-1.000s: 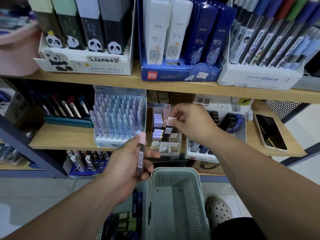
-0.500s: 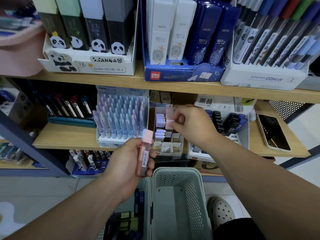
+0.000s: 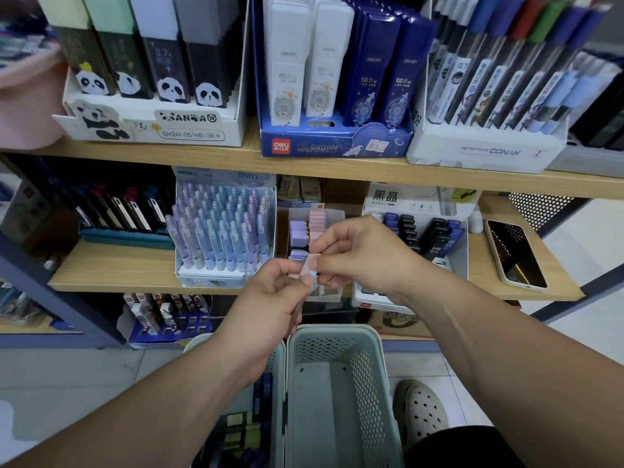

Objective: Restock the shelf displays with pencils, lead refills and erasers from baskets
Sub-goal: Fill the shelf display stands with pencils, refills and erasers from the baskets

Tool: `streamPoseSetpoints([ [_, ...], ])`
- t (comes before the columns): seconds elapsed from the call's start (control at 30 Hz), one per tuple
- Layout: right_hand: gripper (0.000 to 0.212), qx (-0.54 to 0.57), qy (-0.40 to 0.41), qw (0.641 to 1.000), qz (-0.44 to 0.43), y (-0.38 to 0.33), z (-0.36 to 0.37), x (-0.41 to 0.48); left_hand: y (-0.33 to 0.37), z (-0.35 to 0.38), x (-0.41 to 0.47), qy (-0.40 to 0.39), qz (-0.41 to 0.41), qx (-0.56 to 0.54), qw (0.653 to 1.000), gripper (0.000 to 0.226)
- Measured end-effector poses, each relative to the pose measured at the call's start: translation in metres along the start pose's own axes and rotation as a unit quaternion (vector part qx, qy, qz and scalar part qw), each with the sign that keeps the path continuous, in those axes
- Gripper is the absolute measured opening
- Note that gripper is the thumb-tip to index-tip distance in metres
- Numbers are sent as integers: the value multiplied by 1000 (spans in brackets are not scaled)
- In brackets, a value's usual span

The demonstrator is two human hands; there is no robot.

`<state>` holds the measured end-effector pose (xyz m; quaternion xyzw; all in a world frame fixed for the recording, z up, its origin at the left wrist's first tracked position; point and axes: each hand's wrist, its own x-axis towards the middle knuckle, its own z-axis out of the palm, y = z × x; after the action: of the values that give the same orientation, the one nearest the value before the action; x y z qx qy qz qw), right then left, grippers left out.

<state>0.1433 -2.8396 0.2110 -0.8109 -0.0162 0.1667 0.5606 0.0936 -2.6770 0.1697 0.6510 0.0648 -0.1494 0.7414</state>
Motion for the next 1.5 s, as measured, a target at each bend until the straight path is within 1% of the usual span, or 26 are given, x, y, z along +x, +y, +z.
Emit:
streamPoseSetpoints([
  [0.07,17,-8,14,1000,-3,0,-5,0,-1,1,2,2,1,5,1000,8],
  [0.2,18,-23,94,995,-17,1,-26,4,-4,-3,11,49,-8,35,998,14],
  [0.27,16,-98,143,984,-53,5,-33,8,-5,-6,14,72,-11,34,997,17],
  [0.33,16,-170,168,966,-96,9,-32,12,-5,-7,16,82,-13,30,996,20],
  [0.4,17,-210,170,953,-134,12,-26,16,-5,-8,18,84,-12,16,996,22],
  [0.53,15,-288,171,924,-185,21,-16,28,-3,-8,20,78,-17,-13,997,24],
  [0.63,12,-335,161,907,-197,26,-12,34,-2,-7,22,78,-19,-20,997,26],
  [0.77,10,-356,151,902,-192,30,-8,39,-1,-6,24,76,-19,-12,997,28],
  [0.97,9,-412,144,876,-204,30,-6,41,0,-8,25,88,-27,-14,996,28],
  [1.1,9,-408,143,879,-202,32,-8,35,2,-9,24,84,-32,-20,996,28],
  [1.2,8,-422,134,876,-193,34,-10,29,3,-9,21,80,-37,-14,996,29],
  [1.27,6,-425,141,873,-192,35,-11,22,4,-9,18,81,-38,-11,996,28],
  [1.4,5,-398,178,867,-240,34,-10,5,10,-12,8,88,-28,1,996,26],
  [1.5,6,-368,180,874,-261,32,-3,-10,13,-24,-3,97,-6,33,995,23],
])
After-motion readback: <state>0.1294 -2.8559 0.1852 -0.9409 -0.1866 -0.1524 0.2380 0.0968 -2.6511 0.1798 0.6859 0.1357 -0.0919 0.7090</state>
